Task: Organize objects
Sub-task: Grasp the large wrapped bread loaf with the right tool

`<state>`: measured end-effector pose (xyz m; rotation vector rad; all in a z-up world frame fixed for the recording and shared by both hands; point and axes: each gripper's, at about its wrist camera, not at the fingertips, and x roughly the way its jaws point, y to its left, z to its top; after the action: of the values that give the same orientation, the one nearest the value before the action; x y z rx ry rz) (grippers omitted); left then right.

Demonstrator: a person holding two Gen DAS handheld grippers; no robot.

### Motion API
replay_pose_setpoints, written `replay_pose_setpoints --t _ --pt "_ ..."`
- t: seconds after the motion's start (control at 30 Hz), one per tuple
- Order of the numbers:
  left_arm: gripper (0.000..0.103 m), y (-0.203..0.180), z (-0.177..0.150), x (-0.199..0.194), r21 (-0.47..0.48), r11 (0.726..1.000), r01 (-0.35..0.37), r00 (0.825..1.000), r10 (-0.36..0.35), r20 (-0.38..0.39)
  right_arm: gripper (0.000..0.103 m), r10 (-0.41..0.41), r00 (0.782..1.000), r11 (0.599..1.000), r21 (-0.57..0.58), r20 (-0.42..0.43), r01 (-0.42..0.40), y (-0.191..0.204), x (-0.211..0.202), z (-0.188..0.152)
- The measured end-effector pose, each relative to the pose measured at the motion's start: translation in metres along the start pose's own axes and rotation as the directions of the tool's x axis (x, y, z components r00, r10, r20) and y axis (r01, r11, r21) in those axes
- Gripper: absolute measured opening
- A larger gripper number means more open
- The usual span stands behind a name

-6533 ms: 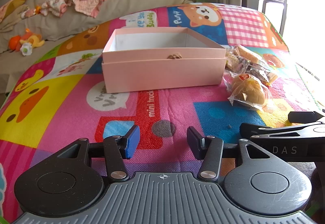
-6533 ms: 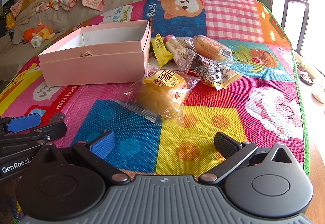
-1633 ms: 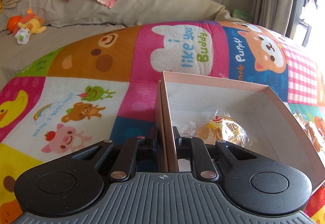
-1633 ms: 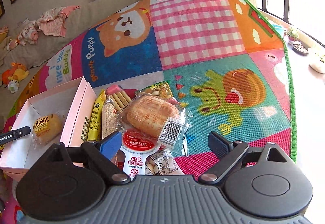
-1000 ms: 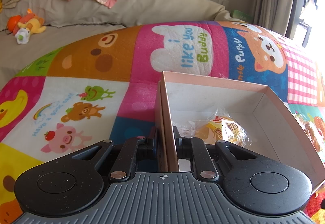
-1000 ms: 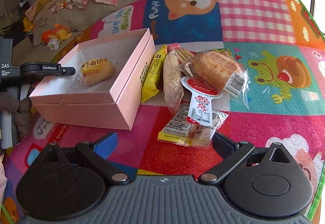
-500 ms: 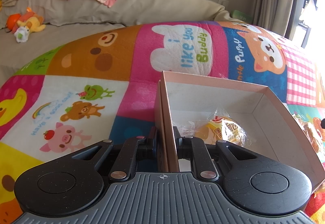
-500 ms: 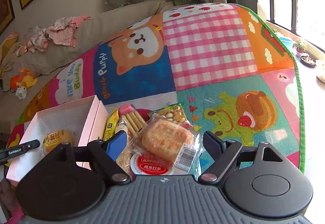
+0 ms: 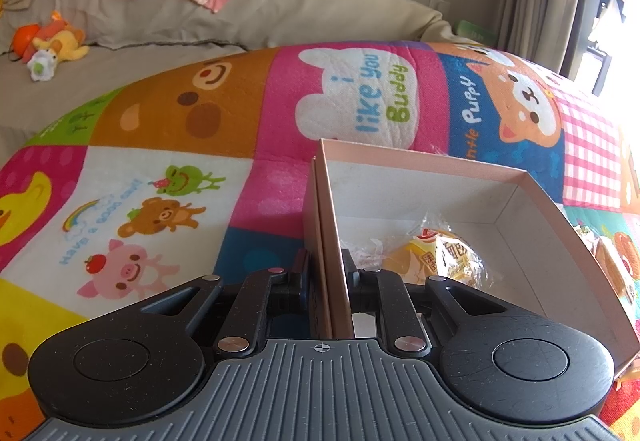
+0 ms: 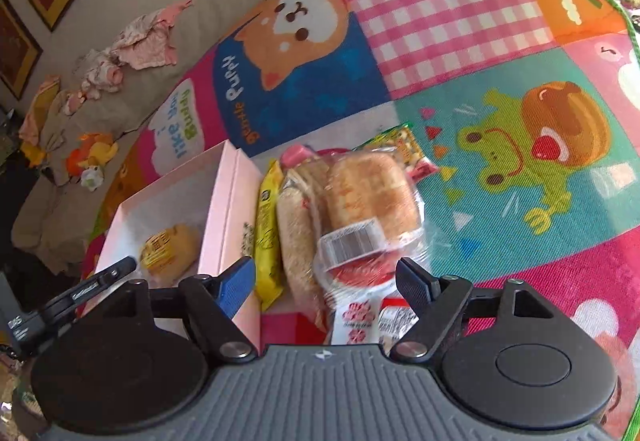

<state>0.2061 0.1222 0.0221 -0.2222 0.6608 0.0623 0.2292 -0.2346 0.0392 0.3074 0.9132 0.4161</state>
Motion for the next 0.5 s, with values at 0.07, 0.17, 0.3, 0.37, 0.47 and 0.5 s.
replay_pose_setpoints --t 0.07,0.17,0.3,0.37,0.47,0.5 --pt "0.016 0.000 0.000 0.000 0.000 1.000 0.000 1.000 0.000 0.000 0.079 -0.035 0.999 0.996 -0.085 0.031 0.038 0.013 -0.012 -0.010" --pt "0.016 0.000 0.000 0.000 0.001 1.000 0.000 1.000 0.000 0.000 0.079 -0.158 0.977 0.954 -0.235 0.142 0.188 0.031 -0.021 -0.016" --pt "0.017 0.000 0.000 0.000 -0.002 1.000 0.002 1.000 -0.002 0.000 0.080 -0.209 0.960 0.929 -0.269 0.189 0.255 0.032 -0.006 0.000" --pt "0.017 0.000 0.000 0.000 -0.005 1.000 0.006 1.000 -0.006 -0.001 0.089 -0.236 0.953 0.915 -0.286 0.189 0.284 0.030 0.013 0.007" --pt "0.017 0.001 0.000 0.000 -0.006 1.000 0.006 1.000 -0.006 -0.001 0.089 -0.271 0.955 0.917 -0.269 0.124 0.295 0.020 0.048 0.012" --pt "0.017 0.001 0.000 0.000 -0.007 1.000 0.007 1.000 -0.007 -0.001 0.089 -0.268 0.959 0.923 -0.259 0.097 0.284 0.016 0.056 0.013"
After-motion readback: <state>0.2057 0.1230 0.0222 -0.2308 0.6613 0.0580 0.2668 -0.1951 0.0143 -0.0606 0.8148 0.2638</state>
